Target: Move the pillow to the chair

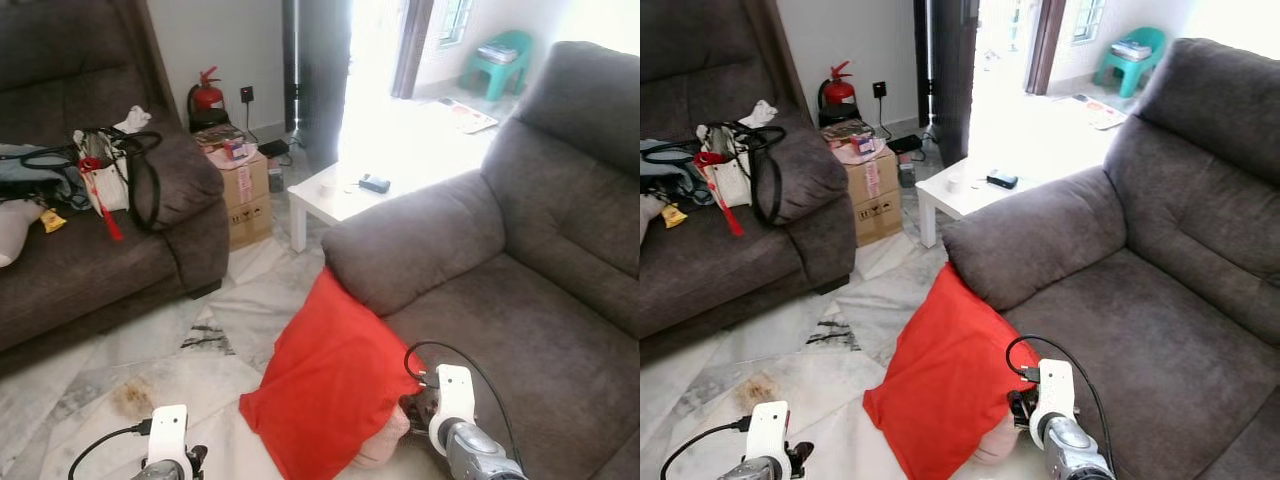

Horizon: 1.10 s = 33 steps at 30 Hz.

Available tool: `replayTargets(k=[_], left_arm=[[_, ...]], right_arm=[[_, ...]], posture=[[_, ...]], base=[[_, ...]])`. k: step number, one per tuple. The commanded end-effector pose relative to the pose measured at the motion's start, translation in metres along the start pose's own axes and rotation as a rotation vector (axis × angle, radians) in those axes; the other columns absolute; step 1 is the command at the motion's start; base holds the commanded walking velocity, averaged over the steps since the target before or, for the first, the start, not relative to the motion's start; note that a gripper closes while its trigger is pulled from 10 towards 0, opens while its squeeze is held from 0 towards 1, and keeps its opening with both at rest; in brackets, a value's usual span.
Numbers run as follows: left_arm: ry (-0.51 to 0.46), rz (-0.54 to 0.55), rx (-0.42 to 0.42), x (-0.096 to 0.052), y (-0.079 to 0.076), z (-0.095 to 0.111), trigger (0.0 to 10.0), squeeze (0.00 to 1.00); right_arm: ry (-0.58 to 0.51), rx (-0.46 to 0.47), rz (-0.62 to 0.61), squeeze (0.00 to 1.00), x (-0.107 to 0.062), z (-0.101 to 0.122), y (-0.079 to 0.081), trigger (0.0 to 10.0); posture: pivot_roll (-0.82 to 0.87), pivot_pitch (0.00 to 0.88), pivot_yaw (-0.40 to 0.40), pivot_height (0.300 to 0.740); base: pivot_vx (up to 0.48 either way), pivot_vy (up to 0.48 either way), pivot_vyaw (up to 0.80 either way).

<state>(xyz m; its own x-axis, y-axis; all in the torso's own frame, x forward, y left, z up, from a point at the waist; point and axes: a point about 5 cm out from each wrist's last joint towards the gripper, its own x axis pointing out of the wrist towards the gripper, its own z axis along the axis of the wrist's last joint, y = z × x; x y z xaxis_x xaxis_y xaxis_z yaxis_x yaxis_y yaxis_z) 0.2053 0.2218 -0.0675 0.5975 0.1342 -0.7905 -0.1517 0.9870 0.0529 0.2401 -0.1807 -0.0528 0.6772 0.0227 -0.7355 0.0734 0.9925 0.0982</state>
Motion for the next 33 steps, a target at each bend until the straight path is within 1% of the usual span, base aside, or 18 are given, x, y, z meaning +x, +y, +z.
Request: replayTargets(k=[1,4,10,12,14,20,25,27,30,31,32,33], left_arm=[[0.005,0.004,0.019,0.0,0.001,-0.001,10.0,0.0],[0.006,0.004,0.022,0.0,0.001,-0.001,10.0,0.0],[0.008,0.003,0.032,0.0,0.002,-0.001,10.0,0.0],[0.007,0.005,0.031,0.0,0.002,-0.001,10.0,0.0],[0.008,0.007,0.017,0.0,0.002,-0.002,10.0,0.0],[0.007,0.007,0.021,0.0,0.002,-0.002,10.0,0.0],[-0.011,0.016,0.02,0.0,0.002,-0.001,10.0,0.0],[-0.035,0.021,0.022,-0.001,0.003,0.001,10.0,0.0],[-0.133,0.042,-0.029,-0.002,0.003,0.007,10.0,0.0],[-0.18,0.049,-0.043,-0.003,0.004,0.01,10.0,0.0],[-0.18,0.049,-0.043,-0.003,0.004,0.01,10.0,0.0],[-0.201,0.051,-0.047,-0.004,0.004,0.011,10.0,0.0]], right_arm=[[0.0,0.003,0.002,0.0,0.0,0.001,0.001,10.0],[0.0,0.003,0.002,0.0,0.0,0.001,0.001,10.0],[0.001,0.003,0.004,0.0,0.0,0.001,0.001,10.0],[0.001,0.003,0.004,0.0,0.0,0.001,0.001,10.0],[0.001,0.004,0.004,0.0,0.0,0.001,0.001,10.0],[-0.001,0.004,0.006,0.0,0.0,0.001,0.001,10.0],[-0.006,0.005,0.01,0.0,0.0,0.001,0.002,10.0],[-0.012,0.002,0.014,0.0,0.0,0.002,0.002,10.0],[-0.054,-0.012,0.021,0.0,0.0,0.005,0.002,10.0],[-0.086,-0.003,0.01,0.0,-0.001,0.007,0.002,10.0],[-0.086,-0.003,0.01,0.0,-0.001,0.007,0.002,10.0],[-0.108,0.008,0.0,0.0,-0.001,0.008,0.001,10.0]], posture=[[0.03,0.007,-0.031,0.74],[0.03,0.007,-0.031,0.74],[0.03,0.007,-0.03,0.74],[0.03,0.007,-0.03,0.74],[0.03,0.007,-0.03,0.74],[0.04,0.008,-0.03,0.74],[0.04,0.006,-0.028,0.74],[0.03,0.005,-0.027,0.74],[0.04,0.006,-0.026,0.74],[0.04,0.009,-0.021,0.74],[0.04,0.009,-0.021,0.74],[0.03,0.012,-0.02,0.74]], base=[[0.0,-0.3,0.0],[0.0,-0.303,0.0],[0.0,0.0,0.0],[0.0,-0.244,0.0],[0.0,0.0,0.0],[0.0,0.0,0.0],[0.0,0.0,0.0],[0.0,0.0,0.0],[0.0,0.0,0.0],[0.0,0.0,0.0],[0.0,0.0,0.0],[0.0,0.0,0.0]])
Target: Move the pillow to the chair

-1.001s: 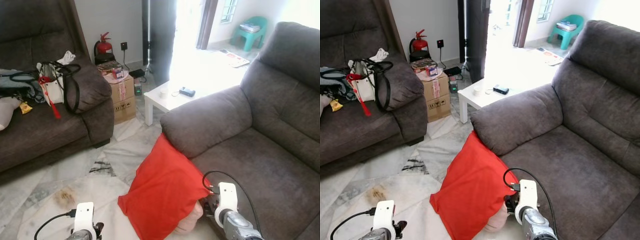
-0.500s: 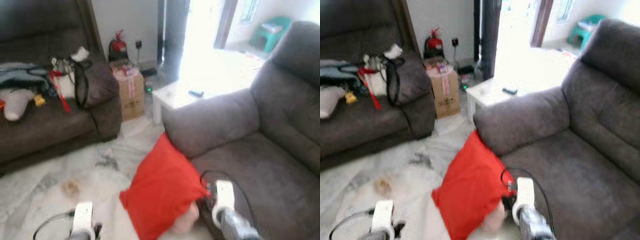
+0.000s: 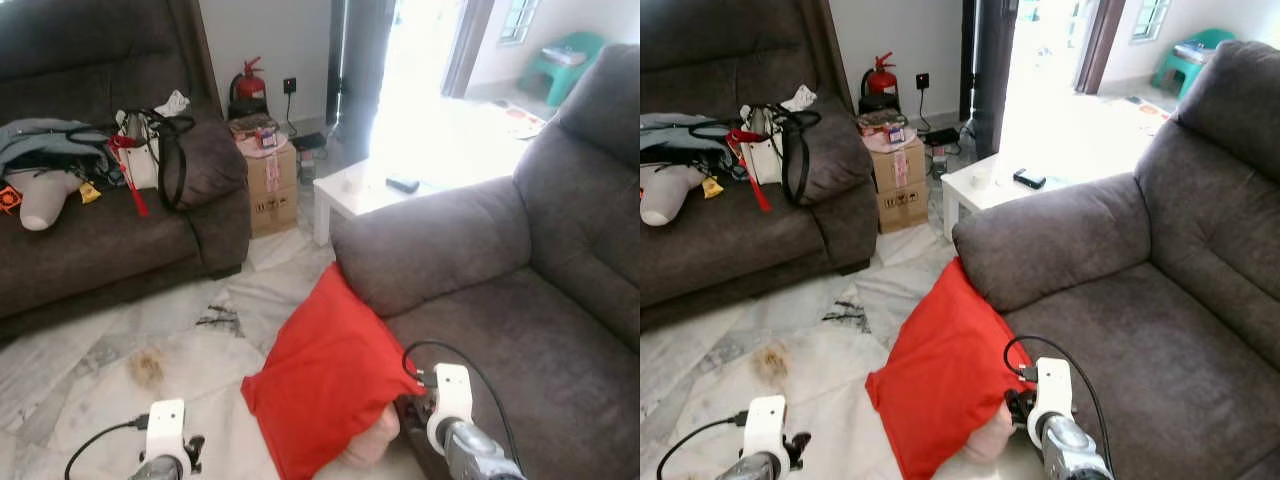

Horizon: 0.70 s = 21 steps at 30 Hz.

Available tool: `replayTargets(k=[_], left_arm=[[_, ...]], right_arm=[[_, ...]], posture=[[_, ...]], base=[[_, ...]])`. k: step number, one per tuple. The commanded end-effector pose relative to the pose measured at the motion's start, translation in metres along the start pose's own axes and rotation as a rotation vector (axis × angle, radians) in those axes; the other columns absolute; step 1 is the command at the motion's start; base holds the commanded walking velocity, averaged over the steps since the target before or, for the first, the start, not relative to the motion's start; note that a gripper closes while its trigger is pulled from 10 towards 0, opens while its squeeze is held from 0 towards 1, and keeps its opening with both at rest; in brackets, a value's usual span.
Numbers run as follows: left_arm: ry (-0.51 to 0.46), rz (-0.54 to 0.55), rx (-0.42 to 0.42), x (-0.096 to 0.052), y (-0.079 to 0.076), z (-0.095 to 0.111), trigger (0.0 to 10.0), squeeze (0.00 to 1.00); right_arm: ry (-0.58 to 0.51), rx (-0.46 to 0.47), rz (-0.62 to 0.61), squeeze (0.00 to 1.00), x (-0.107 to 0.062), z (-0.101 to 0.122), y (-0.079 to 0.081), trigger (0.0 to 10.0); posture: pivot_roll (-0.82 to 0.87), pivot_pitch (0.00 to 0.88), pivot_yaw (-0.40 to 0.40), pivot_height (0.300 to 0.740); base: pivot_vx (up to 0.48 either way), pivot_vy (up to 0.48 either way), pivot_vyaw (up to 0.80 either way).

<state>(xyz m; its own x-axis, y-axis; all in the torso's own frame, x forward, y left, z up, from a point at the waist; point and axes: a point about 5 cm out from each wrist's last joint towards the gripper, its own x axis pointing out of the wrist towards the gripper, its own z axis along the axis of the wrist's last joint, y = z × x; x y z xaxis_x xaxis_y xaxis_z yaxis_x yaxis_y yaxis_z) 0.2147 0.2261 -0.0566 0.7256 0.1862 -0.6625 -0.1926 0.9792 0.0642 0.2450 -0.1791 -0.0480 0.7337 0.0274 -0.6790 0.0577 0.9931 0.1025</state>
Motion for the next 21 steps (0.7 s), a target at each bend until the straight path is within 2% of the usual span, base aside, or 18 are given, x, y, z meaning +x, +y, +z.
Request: replayTargets(k=[1,2,3,7,9,11,12,13,18,21], left_arm=[[-0.033,0.018,-0.027,-0.002,0.001,-0.002,10.0,0.0],[-0.033,0.018,-0.027,-0.002,0.001,-0.002,10.0,0.0],[-0.097,0.015,-0.025,-0.003,0.001,0.003,10.0,0.0],[-0.193,0.007,0.01,-0.005,0.002,0.011,10.0,0.0],[-0.296,0.006,0.05,-0.004,0.005,0.03,10.0,0.0],[-0.593,-0.012,0.113,-0.009,0.007,0.099,10.0,0.0],[-0.678,-0.021,0.132,-0.015,0.005,0.119,10.0,0.0],[-0.779,-0.045,0.162,-0.023,-0.002,0.14,10.0,0.0],[-0.903,-0.103,0.211,-0.034,-0.019,0.163,10.0,0.0],[-0.945,-0.131,0.2,-0.038,-0.027,0.172,10.0,0.0]], right_arm=[[-0.049,0.027,-0.024,0.0,-0.001,0.002,-0.002,10.0],[-0.049,0.027,-0.024,0.0,-0.001,0.002,-0.002,10.0],[-0.122,0.068,-0.042,0.0,-0.002,0.006,-0.002,10.0],[-0.224,0.066,-0.041,0.0,-0.004,0.013,-0.002,10.0],[-0.259,0.078,-0.049,0.0,-0.006,0.015,-0.002,10.0],[-0.486,0.067,-0.076,0.0,-0.012,0.071,-0.033,10.0],[-0.573,0.054,-0.081,0.0,-0.018,0.094,-0.044,10.0],[-0.689,0.027,-0.079,0.0,-0.028,0.118,-0.048,10.0],[-0.806,0.009,-0.066,0.0,-0.039,0.133,-0.038,10.0],[-0.842,0.002,-0.045,0.0,-0.041,0.139,-0.031,10.0]], posture=[[0.03,0.012,-0.02,0.74],[0.03,0.012,-0.02,0.74],[0.02,0.016,-0.013,0.74],[0.0,0.016,0.0,0.74],[0.0,0.015,0.005,0.74],[-0.01,0.005,0.016,0.74],[-0.02,0.004,0.018,0.74],[-0.02,0.0,0.025,0.74],[-0.02,0.0,0.04,0.74],[-0.03,0.0,0.05,0.74]], base=[[0.0,0.0,0.0],[0.0,0.0,0.0],[0.0,0.0,0.0],[0.0,0.0,0.0],[0.0,0.0,0.0],[0.0,0.0,0.0],[0.0,0.0,0.0],[0.0,0.0,0.0],[0.0,0.0,0.0],[0.0,0.0,0.0]])
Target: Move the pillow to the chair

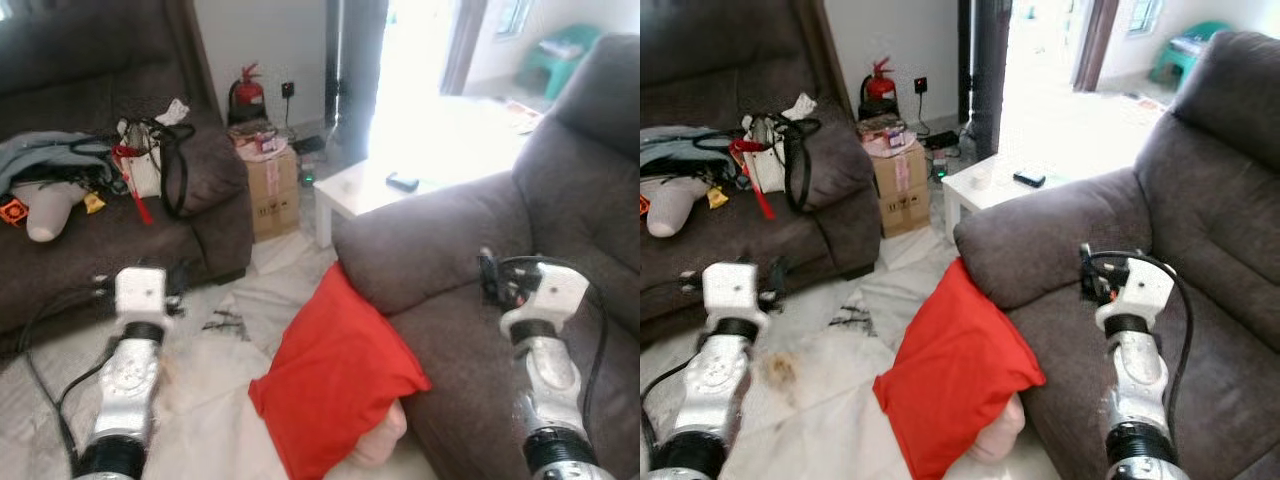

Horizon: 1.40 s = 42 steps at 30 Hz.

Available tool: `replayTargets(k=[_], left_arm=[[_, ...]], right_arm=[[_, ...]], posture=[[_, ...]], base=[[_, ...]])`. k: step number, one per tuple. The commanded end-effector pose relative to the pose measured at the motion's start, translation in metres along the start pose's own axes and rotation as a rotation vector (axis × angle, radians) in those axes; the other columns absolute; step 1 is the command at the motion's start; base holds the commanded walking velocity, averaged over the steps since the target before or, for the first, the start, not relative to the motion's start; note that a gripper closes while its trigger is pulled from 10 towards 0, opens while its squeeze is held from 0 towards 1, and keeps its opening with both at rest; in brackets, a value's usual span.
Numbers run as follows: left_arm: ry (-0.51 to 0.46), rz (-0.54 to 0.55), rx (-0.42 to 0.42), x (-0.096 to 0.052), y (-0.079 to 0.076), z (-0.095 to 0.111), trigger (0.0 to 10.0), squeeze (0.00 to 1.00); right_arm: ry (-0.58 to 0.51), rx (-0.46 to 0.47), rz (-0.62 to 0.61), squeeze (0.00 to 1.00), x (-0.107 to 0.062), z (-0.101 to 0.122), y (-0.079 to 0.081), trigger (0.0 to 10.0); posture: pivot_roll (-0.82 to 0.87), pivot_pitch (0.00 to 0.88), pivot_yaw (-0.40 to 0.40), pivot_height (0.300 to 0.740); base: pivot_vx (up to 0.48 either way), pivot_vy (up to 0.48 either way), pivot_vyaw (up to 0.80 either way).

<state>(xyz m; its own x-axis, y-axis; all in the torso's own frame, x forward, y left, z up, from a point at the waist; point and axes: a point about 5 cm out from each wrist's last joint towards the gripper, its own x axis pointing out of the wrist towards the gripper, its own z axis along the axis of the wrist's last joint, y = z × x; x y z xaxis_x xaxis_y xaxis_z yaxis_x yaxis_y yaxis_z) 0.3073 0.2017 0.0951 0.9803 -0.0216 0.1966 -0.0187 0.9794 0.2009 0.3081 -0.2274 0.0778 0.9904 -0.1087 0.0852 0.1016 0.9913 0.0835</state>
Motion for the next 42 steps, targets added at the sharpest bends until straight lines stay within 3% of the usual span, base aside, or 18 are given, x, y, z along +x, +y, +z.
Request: replayTargets(k=[1,9,12,17,21,27,33,37,42], left_arm=[[0.001,-0.016,0.007,0.002,0.002,0.002,10.0,0.0],[0.005,-0.017,0.015,0.01,0.002,0.01,10.0,0.0],[-0.017,-0.009,-0.003,0.005,0.002,0.018,10.0,0.0],[-0.007,-0.024,-0.001,0.004,-0.003,0.017,10.0,0.0],[-0.003,-0.037,-0.007,0.008,-0.007,0.018,10.0,0.0],[-0.013,-0.082,-0.029,0.023,-0.021,0.029,10.0,0.0],[-0.009,-0.109,-0.028,0.027,-0.029,0.031,10.0,0.0],[-0.012,-0.115,-0.037,0.03,-0.031,0.033,10.0,0.0],[-0.014,-0.104,-0.033,0.031,-0.027,0.034,10.0,0.0]], right_arm=[[-0.022,0.006,0.013,0.0,0.001,0.003,0.005,10.0],[-0.026,0.01,-0.029,0.0,-0.002,0.006,0.009,10.0],[-0.01,0.011,-0.041,0.0,-0.013,0.0,0.005,10.0],[0.011,0.0,-0.042,0.0,-0.015,-0.003,0.004,10.0],[0.004,0.004,-0.051,0.0,-0.012,0.0,0.006,10.0],[-0.019,-0.006,-0.09,0.0,-0.007,0.008,-0.001,10.0],[-0.061,-0.009,-0.117,0.0,-0.004,0.021,-0.009,10.0],[-0.081,-0.026,-0.136,0.0,-0.002,0.03,-0.018,10.0],[-0.1,-0.021,-0.129,0.0,0.002,0.036,-0.017,10.0]], posture=[[-0.03,0.0,0.058,0.74],[-0.04,0.0,0.075,0.74],[-0.04,0.0,0.073,0.74],[-0.03,0.0,0.066,0.74],[-0.06,0.0,0.085,0.74],[-0.11,0.0,0.116,0.74],[-0.14,0.0,0.12,0.74],[-0.14,0.0,0.112,0.74],[-0.15,0.0,0.112,0.74]], base=[[0.0,0.0,0.0],[0.0,0.0,0.0],[0.0,0.0,0.0],[0.0,0.0,0.0],[0.0,0.0,0.0],[0.0,0.0,0.0],[0.0,0.0,0.0],[0.0,0.0,0.0],[0.0,0.0,0.0]])
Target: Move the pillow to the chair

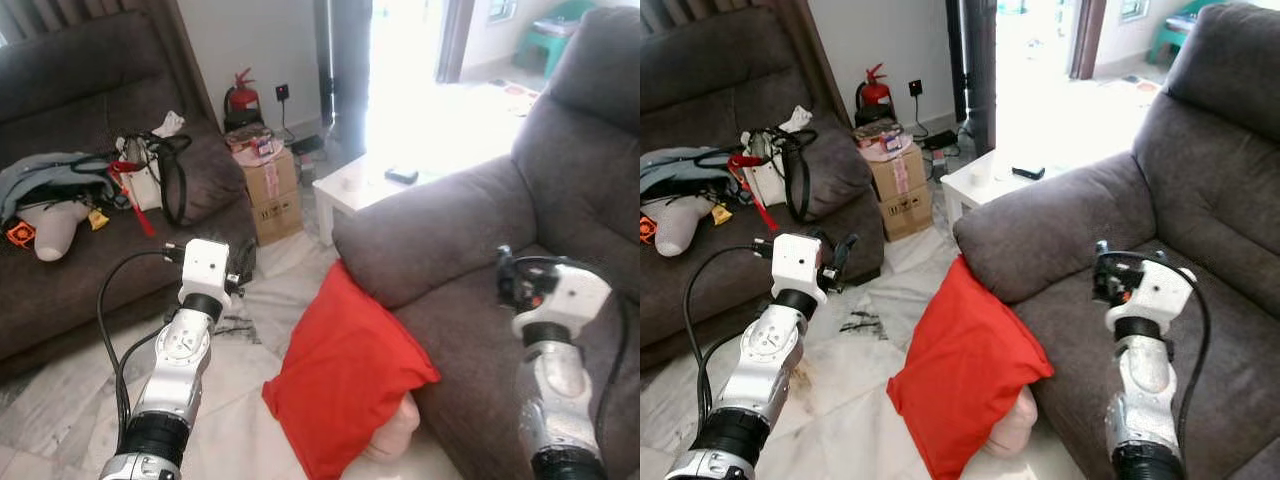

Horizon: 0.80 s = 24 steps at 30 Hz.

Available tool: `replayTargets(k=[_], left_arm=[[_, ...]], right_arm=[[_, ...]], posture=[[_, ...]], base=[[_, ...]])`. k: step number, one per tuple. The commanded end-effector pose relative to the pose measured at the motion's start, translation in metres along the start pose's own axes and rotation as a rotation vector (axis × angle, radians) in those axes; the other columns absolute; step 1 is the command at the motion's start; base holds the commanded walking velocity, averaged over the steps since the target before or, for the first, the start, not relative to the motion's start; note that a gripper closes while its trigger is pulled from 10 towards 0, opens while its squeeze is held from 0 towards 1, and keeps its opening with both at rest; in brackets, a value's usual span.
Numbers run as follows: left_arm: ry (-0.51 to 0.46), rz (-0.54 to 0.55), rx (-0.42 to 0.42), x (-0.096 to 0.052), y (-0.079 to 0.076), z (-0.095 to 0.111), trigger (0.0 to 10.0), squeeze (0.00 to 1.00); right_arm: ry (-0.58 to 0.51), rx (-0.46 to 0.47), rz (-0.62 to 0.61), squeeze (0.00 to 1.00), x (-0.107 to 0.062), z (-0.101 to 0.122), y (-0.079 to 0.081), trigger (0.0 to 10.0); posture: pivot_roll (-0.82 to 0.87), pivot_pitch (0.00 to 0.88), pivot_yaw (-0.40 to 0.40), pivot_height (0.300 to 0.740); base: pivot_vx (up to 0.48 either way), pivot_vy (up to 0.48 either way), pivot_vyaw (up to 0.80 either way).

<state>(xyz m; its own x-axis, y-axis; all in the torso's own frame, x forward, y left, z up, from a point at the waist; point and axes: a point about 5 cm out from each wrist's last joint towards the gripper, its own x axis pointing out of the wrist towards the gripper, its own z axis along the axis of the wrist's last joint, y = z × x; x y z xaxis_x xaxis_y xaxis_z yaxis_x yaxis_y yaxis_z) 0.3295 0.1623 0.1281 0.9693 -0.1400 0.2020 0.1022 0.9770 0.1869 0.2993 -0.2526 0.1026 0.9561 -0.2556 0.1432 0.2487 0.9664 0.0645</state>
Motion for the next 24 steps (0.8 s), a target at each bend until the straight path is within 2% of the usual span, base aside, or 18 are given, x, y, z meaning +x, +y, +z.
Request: replayTargets(k=[1,12,13,15,18,20,24], left_arm=[[0.012,0.015,0.003,0.002,0.007,0.0,10.0,0.0],[-0.005,0.012,-0.003,-0.001,0.012,0.006,10.0,0.0],[-0.005,0.024,-0.046,0.001,0.012,0.007,10.0,0.0],[-0.005,0.002,-0.081,0.001,0.009,0.006,10.0,0.0],[-0.031,-0.044,-0.05,-0.004,0.002,0.011,10.0,0.0],[-0.039,-0.041,-0.059,-0.008,0.0,0.013,10.0,0.0],[-0.028,-0.036,-0.053,-0.012,0.0,0.013,10.0,0.0]], right_arm=[[-0.033,0.022,0.021,0.0,0.007,0.01,0.01,10.0],[-0.042,0.059,0.06,0.0,0.011,0.011,0.03,10.0],[-0.04,0.073,0.073,0.0,0.012,0.011,0.035,10.0],[-0.036,0.087,0.082,0.0,0.01,0.009,0.038,10.0],[-0.036,0.115,0.103,0.0,0.007,0.01,0.046,10.0],[-0.047,0.117,0.131,0.0,0.005,0.013,0.05,10.0],[-0.062,0.115,0.151,0.0,0.002,0.016,0.051,10.0]], posture=[[-0.15,0.0,0.117,0.74],[-0.11,0.0,0.148,0.74],[-0.1,0.0,0.149,0.74],[-0.09,0.0,0.15,0.74],[-0.07,0.0,0.144,0.74],[-0.07,0.0,0.145,0.74],[-0.07,0.0,0.135,0.74]], base=[[0.0,0.0,0.0],[0.0,0.0,0.0],[0.0,0.0,0.0],[0.0,0.0,0.0],[0.0,0.0,0.0],[0.0,0.0,0.0],[0.0,0.0,0.0]])
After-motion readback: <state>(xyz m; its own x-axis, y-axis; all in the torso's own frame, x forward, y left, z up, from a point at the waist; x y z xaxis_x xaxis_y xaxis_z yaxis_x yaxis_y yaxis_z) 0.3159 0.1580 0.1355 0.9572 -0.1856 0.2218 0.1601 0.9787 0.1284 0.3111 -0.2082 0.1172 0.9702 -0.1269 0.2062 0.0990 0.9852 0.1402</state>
